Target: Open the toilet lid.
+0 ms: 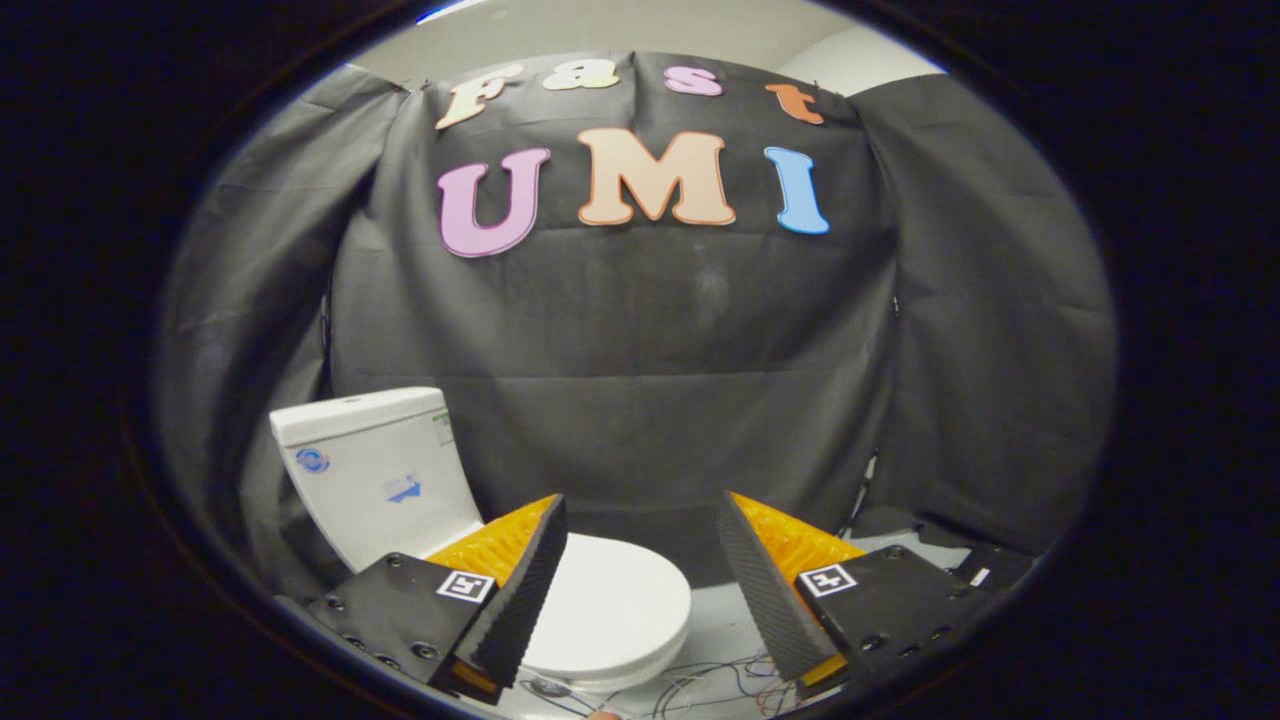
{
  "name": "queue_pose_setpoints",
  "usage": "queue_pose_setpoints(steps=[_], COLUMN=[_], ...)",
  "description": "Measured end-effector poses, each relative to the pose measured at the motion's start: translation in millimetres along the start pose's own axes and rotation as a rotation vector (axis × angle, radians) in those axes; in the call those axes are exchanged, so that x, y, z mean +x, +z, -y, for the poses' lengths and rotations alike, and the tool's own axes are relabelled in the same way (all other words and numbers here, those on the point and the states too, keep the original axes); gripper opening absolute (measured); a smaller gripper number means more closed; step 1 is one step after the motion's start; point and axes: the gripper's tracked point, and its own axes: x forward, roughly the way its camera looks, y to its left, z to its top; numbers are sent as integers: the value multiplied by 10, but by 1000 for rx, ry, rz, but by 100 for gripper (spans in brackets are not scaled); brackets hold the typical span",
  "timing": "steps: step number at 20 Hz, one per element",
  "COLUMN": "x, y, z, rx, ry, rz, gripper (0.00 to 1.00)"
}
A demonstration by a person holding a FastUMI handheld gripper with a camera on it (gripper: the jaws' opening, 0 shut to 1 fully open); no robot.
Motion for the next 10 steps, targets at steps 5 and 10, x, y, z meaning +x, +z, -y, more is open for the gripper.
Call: queue_pose_setpoints(steps=[5,10], x=[-161,-271], y=[-124,-120], z=[244,458], rx=[-5,37], ry=[-16,-42], rz=[-28,-5], gripper=[95,95])
